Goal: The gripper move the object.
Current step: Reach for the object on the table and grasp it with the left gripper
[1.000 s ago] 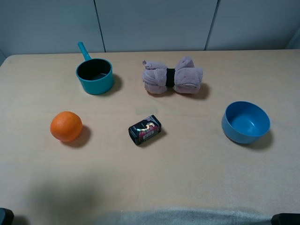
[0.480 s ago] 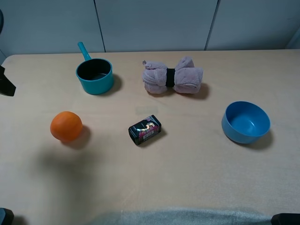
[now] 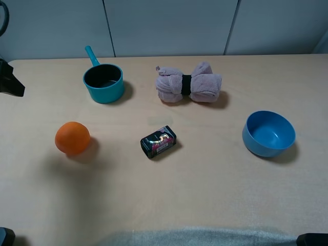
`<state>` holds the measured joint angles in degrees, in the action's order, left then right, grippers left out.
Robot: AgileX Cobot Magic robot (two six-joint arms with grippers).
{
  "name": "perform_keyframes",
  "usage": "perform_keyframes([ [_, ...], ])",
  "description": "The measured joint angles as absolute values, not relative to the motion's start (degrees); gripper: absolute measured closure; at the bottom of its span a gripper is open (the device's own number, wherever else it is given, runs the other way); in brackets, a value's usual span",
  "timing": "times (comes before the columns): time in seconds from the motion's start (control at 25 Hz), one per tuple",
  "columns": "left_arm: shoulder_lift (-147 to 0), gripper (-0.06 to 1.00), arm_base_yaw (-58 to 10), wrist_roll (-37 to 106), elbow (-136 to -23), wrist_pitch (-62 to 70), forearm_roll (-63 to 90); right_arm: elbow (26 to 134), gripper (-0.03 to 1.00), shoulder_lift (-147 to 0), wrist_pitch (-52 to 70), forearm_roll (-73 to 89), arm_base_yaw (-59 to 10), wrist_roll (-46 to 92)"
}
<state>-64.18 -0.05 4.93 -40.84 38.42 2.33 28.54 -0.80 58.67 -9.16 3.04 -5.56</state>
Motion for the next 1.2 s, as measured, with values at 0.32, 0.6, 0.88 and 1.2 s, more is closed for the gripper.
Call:
perform_keyframes([
  [0.32,-69.86,0.15,-1.72,7.85,-40.84,41.77,2.42,28.54,0.32,-0.8,58.67,-9.16,3.04,-5.56],
  [0.6,-77.55,0.15,-10.58,9.26,-40.84,39.84,2.47,28.54,0.32,-0.8,58.67,-9.16,3.04,-5.56],
  [0.88,-83.86,0.15,-14.56,9.36,-40.9,38.29,-0.76,28.54,0.32,-0.8,58.67,-9.14,3.04,-5.56],
  [1.2,-87.67,0.15,-15.4,9.36,-41.35,35.18,-1.41,28.54,0.32,-0.8,58.67,-9.14,3.04,-5.56],
])
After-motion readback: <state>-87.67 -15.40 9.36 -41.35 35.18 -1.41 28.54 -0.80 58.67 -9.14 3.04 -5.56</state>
